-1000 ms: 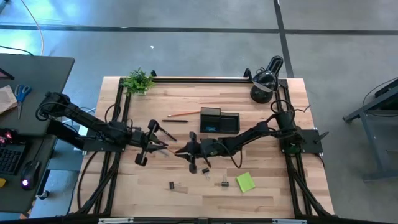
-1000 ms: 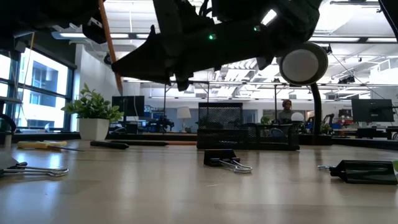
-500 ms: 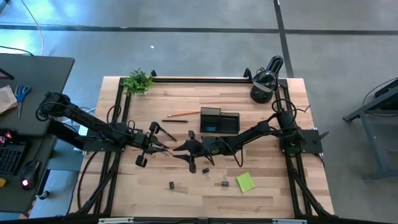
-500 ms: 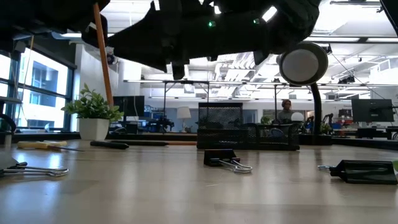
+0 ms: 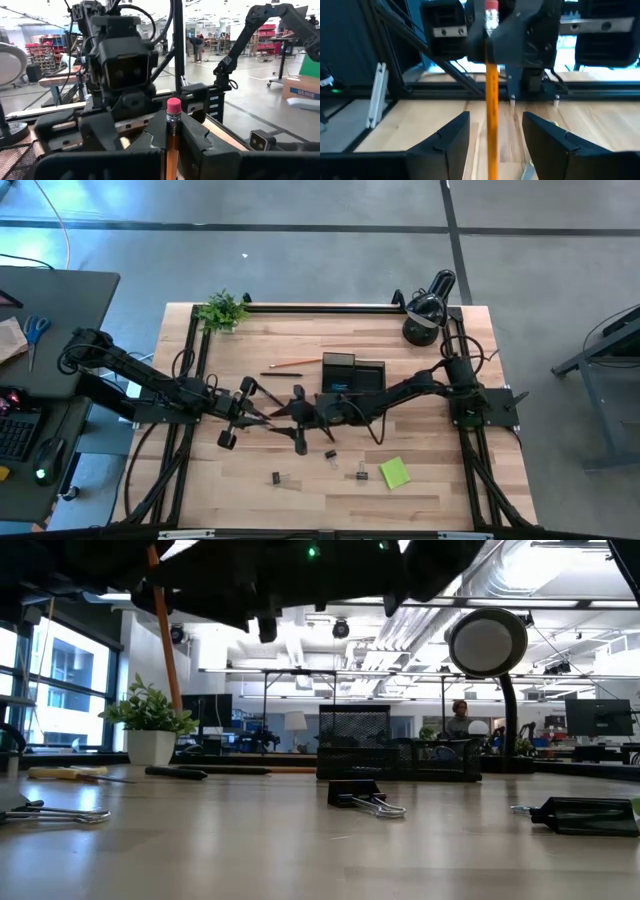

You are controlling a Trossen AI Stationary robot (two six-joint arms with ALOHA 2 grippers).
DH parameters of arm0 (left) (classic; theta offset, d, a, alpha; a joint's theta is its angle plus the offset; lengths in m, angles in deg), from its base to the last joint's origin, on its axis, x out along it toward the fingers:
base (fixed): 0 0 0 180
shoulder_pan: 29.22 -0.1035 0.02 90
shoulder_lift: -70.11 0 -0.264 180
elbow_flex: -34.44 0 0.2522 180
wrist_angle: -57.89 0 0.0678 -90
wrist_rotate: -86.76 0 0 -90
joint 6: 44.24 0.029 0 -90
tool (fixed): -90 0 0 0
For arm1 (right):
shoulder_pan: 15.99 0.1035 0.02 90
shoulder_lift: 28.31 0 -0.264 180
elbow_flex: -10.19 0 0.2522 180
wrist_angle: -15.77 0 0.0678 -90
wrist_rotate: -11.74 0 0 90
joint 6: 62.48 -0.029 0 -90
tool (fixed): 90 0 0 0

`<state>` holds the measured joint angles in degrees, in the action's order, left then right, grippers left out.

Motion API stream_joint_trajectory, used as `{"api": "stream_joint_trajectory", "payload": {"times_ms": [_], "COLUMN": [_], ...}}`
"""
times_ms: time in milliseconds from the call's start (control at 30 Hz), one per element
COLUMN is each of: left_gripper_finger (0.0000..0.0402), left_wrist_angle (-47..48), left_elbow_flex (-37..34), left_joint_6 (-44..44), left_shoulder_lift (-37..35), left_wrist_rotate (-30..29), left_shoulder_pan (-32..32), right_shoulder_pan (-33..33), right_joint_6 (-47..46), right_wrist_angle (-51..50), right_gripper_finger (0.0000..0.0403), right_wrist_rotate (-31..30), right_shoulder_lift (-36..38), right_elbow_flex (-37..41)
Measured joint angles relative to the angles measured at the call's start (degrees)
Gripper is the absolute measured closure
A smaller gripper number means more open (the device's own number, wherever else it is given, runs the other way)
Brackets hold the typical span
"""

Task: Pick and place office supplies into organizer
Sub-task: Put the orange pencil into the desk organizer

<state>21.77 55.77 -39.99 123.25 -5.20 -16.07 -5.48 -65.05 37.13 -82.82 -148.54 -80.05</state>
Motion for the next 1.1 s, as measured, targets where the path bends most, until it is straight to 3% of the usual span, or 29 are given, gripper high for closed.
{"api": "stream_joint_trajectory", "payload": {"times_ms": [367, 733, 1100], "left_gripper_finger": [0.0394, 0.0394, 0.0394], "left_wrist_angle": [0.0, -0.1, -0.1], "left_elbow_flex": [0.0, 0.0, 0.0], "left_joint_6": [0.0, -0.1, -1.1], "left_shoulder_lift": [0.0, 0.0, 0.0], "left_wrist_rotate": [1.4, 2.7, 2.8], "left_shoulder_pan": [0.0, 0.0, 0.0], "right_shoulder_pan": [0.0, 0.0, 0.0], "right_joint_6": [-0.1, 0.5, 1.5], "right_wrist_angle": [-1.5, -1.9, -2.3], "right_gripper_finger": [0.0267, 0.0298, 0.0365], "right_wrist_rotate": [4.2, 4.2, 4.2], "right_shoulder_lift": [0.0, 0.0, 0.0], "right_elbow_flex": [-0.3, -0.3, -0.3]}}
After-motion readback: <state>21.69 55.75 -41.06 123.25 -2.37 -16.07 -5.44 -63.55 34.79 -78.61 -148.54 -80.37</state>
